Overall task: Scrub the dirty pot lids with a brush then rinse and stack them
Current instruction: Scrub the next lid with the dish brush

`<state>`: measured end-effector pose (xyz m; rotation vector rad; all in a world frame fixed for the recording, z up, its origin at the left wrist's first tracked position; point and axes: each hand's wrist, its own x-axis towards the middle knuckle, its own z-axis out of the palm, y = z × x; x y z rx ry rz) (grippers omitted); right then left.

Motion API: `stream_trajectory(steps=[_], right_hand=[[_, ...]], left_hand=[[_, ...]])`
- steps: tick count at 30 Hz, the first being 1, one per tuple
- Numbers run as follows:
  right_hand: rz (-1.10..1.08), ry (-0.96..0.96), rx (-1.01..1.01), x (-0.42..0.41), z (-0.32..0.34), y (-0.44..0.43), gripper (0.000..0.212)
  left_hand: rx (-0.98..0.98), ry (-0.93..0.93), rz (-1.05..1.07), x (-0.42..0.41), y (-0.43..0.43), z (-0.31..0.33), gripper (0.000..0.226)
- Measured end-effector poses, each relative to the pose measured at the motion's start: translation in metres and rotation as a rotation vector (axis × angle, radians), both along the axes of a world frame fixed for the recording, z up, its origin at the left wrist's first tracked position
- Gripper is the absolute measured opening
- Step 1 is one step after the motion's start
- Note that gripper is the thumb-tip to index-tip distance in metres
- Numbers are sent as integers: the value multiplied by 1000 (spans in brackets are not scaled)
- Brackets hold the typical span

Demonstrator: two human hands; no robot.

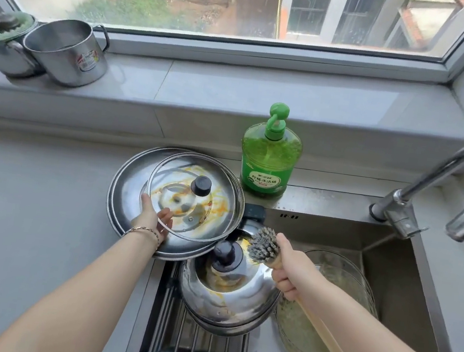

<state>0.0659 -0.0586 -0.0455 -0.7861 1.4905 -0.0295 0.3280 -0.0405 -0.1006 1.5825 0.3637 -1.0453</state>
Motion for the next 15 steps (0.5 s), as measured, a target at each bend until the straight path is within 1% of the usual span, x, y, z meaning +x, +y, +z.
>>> stream_trajectory(steps=[3,5,7,10,12,13,14,15], right_hand=[[4,2,-5,-3,3,3,50],[3,4,-17,-7,5,5,51],[0,-4,-25,-11,10,9,49],[-16,-28,-24,-17,18,16,50],[-18,-50,-30,-22,25,20,50],[-13,-65,-39,-25,28,22,49],[-10,-81,-53,-29,32,24,49],[-6,-95,-67,-33,35,25,49]], left_hand=[[-15,-57,50,-5,-2,1,45],[21,-129,-18,-9,-6,4,44],[27,-204,-86,-17,-7,9,51],[-125,-160,-84,-35,-9,27,55],[-189,-215,-95,-52,-8,46,50],[-206,-261,-91,-61,-7,57,44],[-207,-307,-92,-68,-4,66,37],[-206,-344,-92,-75,1,77,37]])
